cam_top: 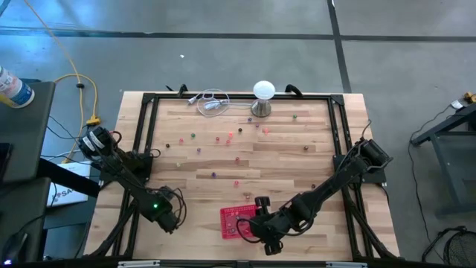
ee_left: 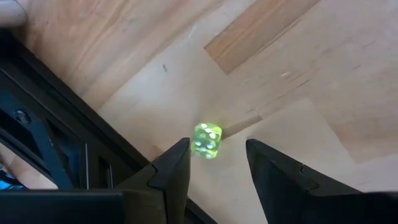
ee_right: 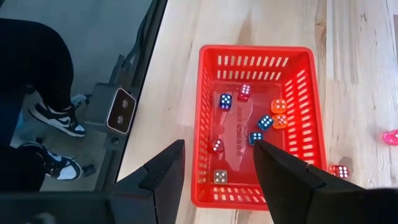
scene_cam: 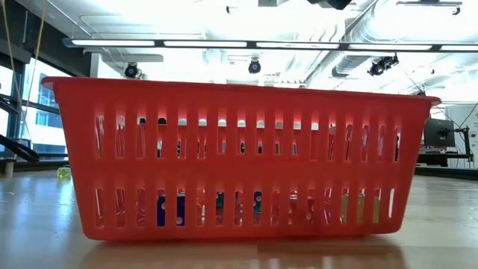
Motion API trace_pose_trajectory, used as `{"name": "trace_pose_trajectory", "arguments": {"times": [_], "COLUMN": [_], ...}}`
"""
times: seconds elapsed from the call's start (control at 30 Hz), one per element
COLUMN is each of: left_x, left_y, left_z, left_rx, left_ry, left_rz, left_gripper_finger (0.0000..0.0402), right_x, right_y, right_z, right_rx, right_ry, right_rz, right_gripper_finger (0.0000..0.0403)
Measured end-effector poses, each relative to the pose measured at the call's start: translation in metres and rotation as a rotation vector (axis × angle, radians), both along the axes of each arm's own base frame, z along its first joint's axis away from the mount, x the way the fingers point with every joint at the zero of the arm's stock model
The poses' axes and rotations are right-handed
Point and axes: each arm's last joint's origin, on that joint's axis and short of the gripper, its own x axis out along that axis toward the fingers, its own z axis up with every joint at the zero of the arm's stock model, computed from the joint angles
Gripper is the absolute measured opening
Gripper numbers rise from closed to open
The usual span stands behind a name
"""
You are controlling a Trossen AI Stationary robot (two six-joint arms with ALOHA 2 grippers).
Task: Pick & Place Dice
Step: Put the yellow dice into the red bin
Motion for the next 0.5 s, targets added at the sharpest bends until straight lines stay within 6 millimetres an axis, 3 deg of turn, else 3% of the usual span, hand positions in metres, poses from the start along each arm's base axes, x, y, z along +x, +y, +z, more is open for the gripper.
{"name": "trace_pose_trajectory", "arguments": {"times": [0.27, 0.5], "left_x": [0.0016, 0.0024], "left_y": [-0.0003, 0.0002], "left_z": [-0.0004, -0.0006], "left_rx": [0.014, 0.029], "left_ry": [-0.043, -0.062], "left_rz": [-0.034, -0.037], "left_gripper_finger": [0.0110, 0.0098], "right_x": [0.0002, 0.0004], "right_y": [0.0001, 0.0003], "right_z": [0.0002, 0.0004], "right_rx": [0.002, 0.004], "right_ry": [-0.003, -0.006], "right_rz": [0.000, 0.000], "right_gripper_finger": [0.0181, 0.0181]}}
